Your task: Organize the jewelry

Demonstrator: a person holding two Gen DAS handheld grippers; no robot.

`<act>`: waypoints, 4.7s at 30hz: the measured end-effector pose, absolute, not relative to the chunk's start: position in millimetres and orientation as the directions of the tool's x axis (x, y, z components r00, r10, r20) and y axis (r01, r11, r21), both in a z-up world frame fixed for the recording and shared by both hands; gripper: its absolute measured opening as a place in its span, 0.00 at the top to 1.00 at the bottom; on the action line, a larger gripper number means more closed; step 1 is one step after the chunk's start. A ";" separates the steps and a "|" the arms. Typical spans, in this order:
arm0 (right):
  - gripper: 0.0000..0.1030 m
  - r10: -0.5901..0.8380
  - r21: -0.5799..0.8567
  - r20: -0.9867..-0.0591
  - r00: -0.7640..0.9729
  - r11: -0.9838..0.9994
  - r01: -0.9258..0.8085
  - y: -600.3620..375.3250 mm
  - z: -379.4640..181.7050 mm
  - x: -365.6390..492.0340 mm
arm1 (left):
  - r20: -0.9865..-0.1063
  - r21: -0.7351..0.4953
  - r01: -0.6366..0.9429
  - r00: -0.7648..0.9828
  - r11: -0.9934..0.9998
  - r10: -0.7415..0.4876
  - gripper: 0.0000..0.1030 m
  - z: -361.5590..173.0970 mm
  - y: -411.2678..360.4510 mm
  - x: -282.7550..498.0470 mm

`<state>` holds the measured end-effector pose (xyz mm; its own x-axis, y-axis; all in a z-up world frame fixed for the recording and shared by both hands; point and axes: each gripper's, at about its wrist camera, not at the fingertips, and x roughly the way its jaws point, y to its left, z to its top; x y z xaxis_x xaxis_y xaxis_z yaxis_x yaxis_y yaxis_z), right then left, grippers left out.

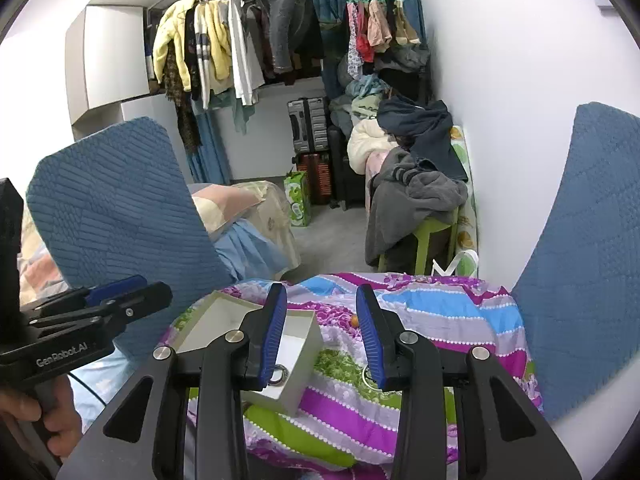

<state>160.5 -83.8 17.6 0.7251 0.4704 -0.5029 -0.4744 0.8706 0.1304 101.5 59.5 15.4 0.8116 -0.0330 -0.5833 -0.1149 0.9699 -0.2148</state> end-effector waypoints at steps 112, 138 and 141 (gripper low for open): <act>0.96 0.645 0.440 -0.670 0.368 0.744 -0.502 -138.8 -250.2 350.8 | -0.770 -0.278 -0.093 0.616 0.956 -0.164 0.93 -266.9 -25.8 311.0; 0.72 0.499 0.219 -0.816 0.292 0.734 -0.643 -97.4 -284.6 305.5 | -0.755 -0.330 -0.138 0.632 0.934 -0.173 0.93 -249.7 -8.3 274.8; 0.82 0.503 0.213 -0.805 0.315 0.740 -0.638 -92.8 -286.1 308.1 | -0.747 -0.336 -0.142 0.642 0.931 -0.171 0.94 -245.2 -4.7 272.4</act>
<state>308.1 -92.8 -286.1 0.3145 0.5025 -0.8053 -0.6378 0.7402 0.2128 272.4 -4.7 -245.2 0.6420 -0.1714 -0.7473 -0.1424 0.9311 -0.3359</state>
